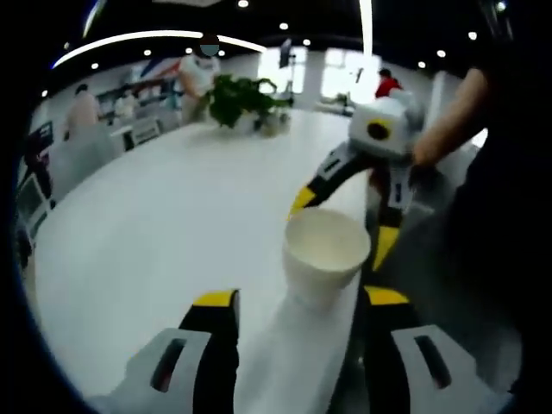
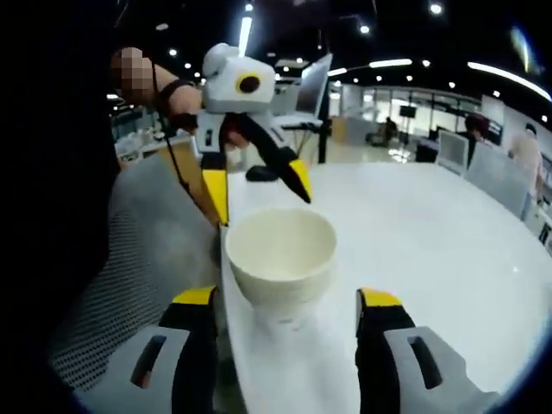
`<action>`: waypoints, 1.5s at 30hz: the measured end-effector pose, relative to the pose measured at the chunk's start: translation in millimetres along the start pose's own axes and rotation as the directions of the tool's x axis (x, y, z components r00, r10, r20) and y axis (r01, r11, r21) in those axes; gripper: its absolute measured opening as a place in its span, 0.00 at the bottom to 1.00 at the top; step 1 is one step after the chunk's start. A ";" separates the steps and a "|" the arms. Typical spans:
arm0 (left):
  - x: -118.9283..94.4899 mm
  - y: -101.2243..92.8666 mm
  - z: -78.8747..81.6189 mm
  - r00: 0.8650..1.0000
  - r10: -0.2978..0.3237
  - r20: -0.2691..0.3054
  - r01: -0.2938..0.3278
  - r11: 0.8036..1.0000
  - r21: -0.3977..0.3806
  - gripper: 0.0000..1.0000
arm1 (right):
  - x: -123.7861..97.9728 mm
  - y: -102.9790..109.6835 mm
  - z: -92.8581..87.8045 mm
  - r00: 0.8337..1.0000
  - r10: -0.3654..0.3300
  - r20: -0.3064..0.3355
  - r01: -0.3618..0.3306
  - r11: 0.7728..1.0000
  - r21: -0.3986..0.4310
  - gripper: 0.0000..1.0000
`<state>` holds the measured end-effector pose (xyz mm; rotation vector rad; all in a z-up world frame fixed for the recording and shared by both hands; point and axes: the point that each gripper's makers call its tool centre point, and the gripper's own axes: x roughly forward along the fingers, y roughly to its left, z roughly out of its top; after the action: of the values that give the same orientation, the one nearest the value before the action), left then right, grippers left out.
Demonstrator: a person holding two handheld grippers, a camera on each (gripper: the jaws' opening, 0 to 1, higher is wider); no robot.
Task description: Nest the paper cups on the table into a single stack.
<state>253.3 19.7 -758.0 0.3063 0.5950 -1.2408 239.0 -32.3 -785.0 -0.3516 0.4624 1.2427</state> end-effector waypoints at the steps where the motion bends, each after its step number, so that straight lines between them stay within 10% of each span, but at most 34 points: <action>1: 1.0 -0.6 0.0 1.000 -0.005 -0.003 0.005 1.000 0.007 0.53 | 0.6 0.3 -0.2 1.000 0.002 -0.001 -0.002 1.000 -0.002 0.60; 45: 31.4 -14.9 -1.5 0.994 -0.100 -0.041 0.101 0.994 0.034 0.37 | 24.7 0.1 -7.5 0.993 0.108 -0.049 -0.110 0.993 -0.044 0.38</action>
<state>245.1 -9.0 -775.9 0.3347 0.6288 -1.3459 244.0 -15.8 -804.2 -0.4002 0.4982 1.3557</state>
